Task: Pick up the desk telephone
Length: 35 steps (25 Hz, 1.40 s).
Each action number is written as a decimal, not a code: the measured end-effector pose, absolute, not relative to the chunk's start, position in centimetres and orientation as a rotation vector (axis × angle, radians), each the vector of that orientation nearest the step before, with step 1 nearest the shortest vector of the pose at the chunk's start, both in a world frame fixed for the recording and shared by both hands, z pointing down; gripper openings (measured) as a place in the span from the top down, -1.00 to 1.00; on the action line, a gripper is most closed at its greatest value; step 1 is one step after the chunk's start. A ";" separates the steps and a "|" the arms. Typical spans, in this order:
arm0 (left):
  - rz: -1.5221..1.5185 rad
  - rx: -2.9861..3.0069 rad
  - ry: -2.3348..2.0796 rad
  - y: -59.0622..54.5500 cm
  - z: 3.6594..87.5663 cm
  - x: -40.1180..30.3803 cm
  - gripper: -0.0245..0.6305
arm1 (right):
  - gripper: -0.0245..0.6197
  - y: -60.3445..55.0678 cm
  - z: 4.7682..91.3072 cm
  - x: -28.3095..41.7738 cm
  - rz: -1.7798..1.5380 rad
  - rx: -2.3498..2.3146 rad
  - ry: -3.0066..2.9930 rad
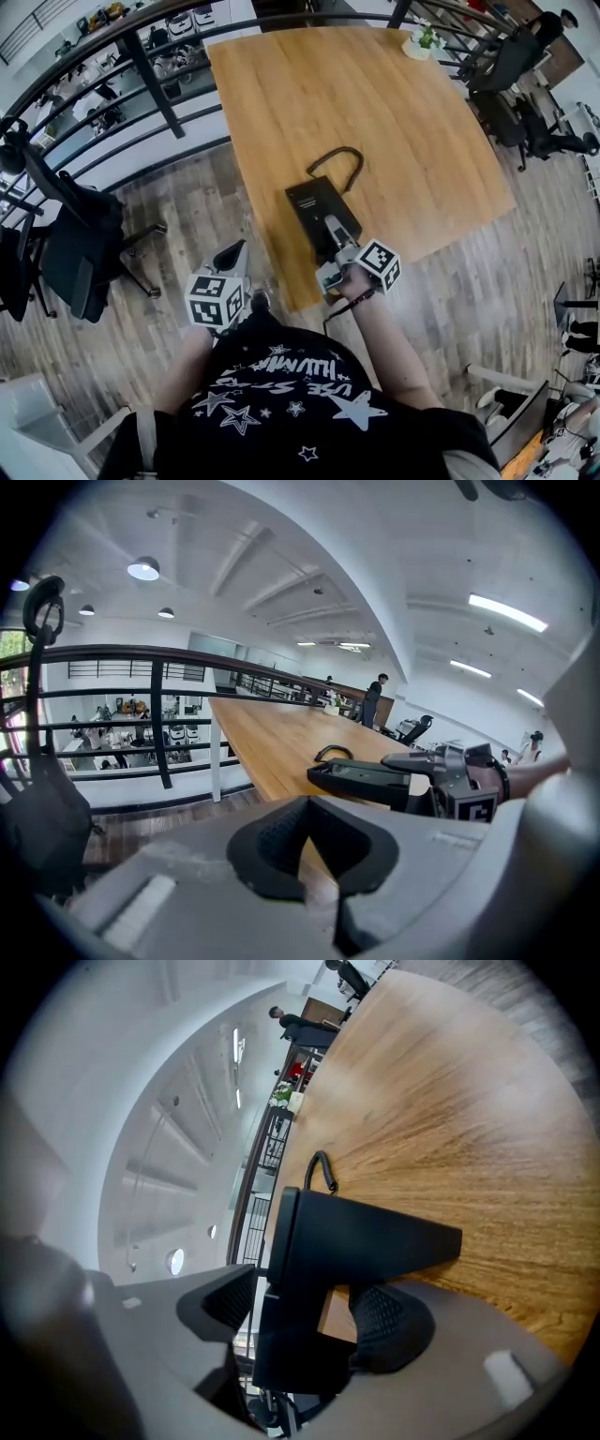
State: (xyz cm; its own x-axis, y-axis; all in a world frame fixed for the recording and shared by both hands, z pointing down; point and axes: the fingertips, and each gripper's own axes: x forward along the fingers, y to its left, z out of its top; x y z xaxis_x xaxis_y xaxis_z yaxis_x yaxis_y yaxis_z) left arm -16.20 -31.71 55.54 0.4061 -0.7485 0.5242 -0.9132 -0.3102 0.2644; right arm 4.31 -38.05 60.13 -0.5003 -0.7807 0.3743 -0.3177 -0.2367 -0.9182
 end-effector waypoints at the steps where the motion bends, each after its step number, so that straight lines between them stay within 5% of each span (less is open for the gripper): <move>1: 0.413 2.138 -1.412 -32.1 55.6 -16.4 0.92 | -0.03 -38.0 60.2 4.2 -1.800 -1.318 1.677; 5: 0.409 2.135 -1.399 -33.1 55.4 -16.4 0.92 | 0.18 -38.0 60.4 4.5 -1.819 -1.327 1.682; 35: 0.410 2.134 -1.382 -30.2 55.2 -14.5 0.92 | 0.32 -35.7 53.7 6.7 -1.629 -1.049 1.807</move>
State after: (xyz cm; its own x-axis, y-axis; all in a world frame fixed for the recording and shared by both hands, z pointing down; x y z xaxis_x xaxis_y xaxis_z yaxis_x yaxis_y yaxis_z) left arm -14.52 -30.22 55.17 0.4222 -0.7347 0.5310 -0.9054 -0.3131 0.2867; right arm 6.65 -35.74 53.72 -0.5862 -0.7988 0.1354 -0.2172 -0.0061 -0.9761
